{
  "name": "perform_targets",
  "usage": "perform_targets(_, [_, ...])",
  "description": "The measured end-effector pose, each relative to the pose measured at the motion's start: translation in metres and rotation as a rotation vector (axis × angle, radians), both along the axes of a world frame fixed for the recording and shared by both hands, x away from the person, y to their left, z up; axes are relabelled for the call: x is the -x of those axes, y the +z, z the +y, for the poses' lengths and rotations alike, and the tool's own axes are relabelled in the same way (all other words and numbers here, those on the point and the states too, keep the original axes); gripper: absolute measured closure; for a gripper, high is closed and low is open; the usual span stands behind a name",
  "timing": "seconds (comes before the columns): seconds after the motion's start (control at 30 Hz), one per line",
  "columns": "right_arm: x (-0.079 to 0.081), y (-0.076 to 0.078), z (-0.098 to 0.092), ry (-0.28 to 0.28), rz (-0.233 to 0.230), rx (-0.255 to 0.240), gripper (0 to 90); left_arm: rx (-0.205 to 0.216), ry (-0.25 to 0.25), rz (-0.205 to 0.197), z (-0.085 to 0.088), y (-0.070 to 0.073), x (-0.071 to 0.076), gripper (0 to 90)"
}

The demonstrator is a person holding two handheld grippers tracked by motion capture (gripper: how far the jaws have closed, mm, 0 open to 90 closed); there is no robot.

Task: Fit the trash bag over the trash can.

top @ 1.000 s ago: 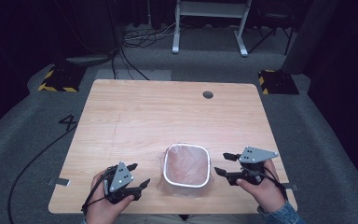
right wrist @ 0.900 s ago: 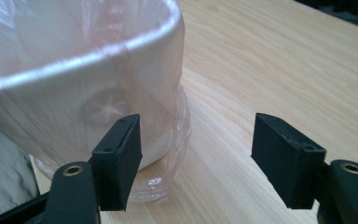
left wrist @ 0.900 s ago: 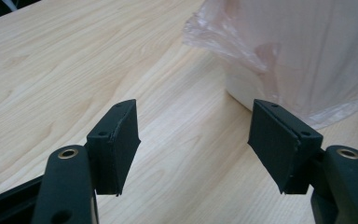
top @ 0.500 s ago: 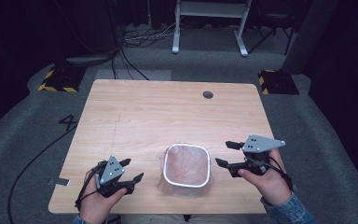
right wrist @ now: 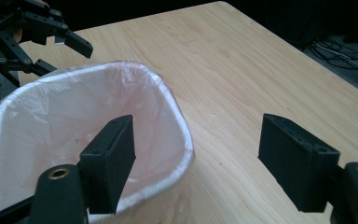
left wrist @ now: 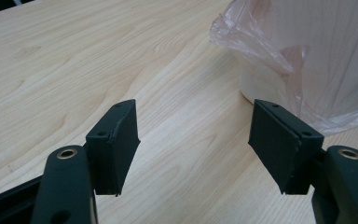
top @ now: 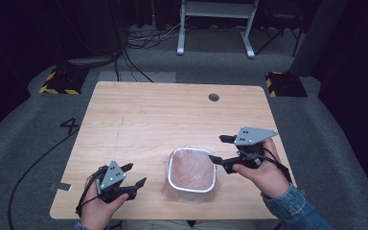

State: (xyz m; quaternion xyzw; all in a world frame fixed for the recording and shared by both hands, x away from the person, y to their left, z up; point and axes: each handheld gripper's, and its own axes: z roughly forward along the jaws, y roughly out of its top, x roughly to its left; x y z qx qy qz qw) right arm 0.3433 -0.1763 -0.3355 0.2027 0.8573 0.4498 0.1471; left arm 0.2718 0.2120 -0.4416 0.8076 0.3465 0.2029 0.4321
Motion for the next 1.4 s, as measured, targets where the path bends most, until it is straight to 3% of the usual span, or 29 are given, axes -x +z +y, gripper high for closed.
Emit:
perform_targets(0.2, [-0.008, 0.004, 0.022, 0.04, -0.008, 0.02, 28.6, 0.01, 0.031, -0.005, 0.008, -0.001, 0.007, 33.1])
perform_targets(0.57, [-0.024, -0.008, 0.069, 0.12, 0.006, 0.091, 28.1, 0.01, 0.064, 0.005, 0.019, -0.004, 0.022, 33.1])
perform_targets(0.97, [-0.029, -0.022, 0.092, 0.151, 0.018, 0.117, 26.8, 0.018, 0.101, 0.009, 0.027, -0.006, 0.032, 33.1])
perform_targets(1.0, [-0.028, -0.025, 0.096, 0.145, 0.013, 0.15, 27.1, 0.019, 0.102, 0.01, 0.028, -0.006, 0.033, 33.1])
perform_targets(1.23, [-0.03, -0.037, 0.104, 0.132, 0.0, 0.239, 27.6, 0.02, 0.099, 0.015, 0.027, -0.006, 0.033, 33.1])
perform_targets(1.4, [-0.028, -0.045, 0.108, 0.128, -0.025, 0.335, 28.8, 0.013, 0.081, 0.013, 0.024, -0.007, 0.03, 32.9])
